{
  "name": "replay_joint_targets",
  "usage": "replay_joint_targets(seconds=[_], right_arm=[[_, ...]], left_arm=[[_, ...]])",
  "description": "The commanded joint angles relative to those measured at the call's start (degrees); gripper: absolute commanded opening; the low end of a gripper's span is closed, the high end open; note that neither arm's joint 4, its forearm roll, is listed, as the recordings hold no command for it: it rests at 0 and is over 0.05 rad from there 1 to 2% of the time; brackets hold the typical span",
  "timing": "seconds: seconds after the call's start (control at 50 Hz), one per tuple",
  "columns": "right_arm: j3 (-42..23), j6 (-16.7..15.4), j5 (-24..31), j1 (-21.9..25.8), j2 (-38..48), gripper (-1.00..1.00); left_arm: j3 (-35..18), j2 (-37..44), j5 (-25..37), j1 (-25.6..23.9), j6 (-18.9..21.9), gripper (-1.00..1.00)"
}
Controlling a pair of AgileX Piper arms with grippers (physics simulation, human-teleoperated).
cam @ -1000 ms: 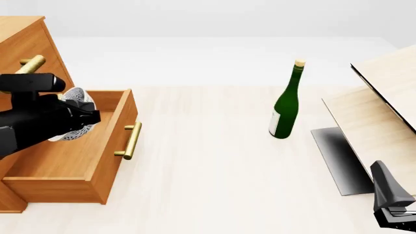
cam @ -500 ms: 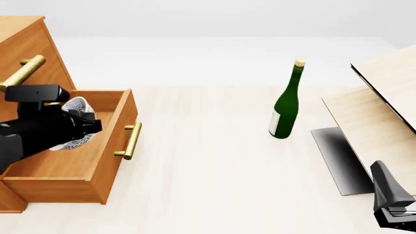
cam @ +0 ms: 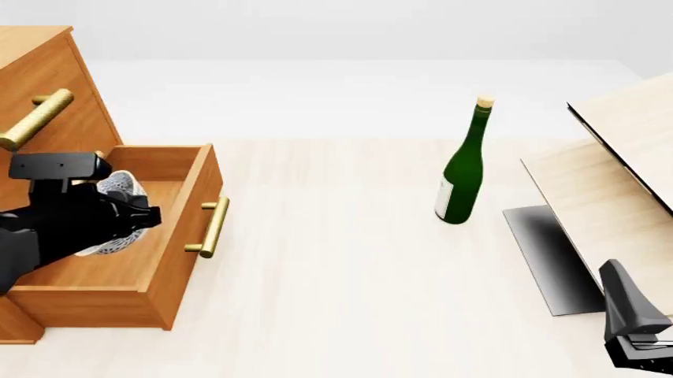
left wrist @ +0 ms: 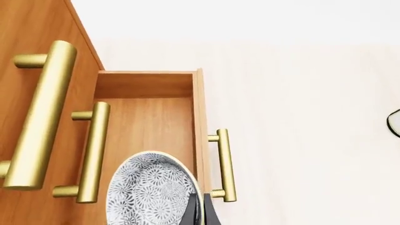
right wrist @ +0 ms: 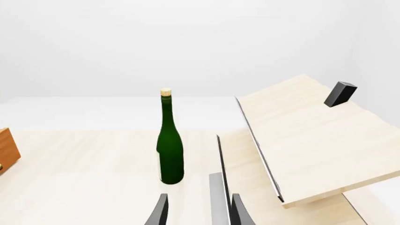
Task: Put the bowl in the bottom drawer of the cabinet.
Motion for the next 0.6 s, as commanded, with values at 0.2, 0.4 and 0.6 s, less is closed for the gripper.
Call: replay_joint_targets(seconds=[0.2, 0.4, 0.6], right_arm=[[0.00, -0.01, 0.00, -0.02, 0.00, 1.00], [0.00, 0.00, 0.00, 0.00, 0.00, 1.00], [0.00, 0.01, 0.00, -0.01, 0.00, 1.00]], left_arm=[[0.86, 0.33, -0.44, 2.39, 2.07, -1.00], [1.53, 0.49, -0.82, 3.94, 2.76, -1.00], [1.87, 1.33, -1.57, 3.85, 2.39, -1.00]])
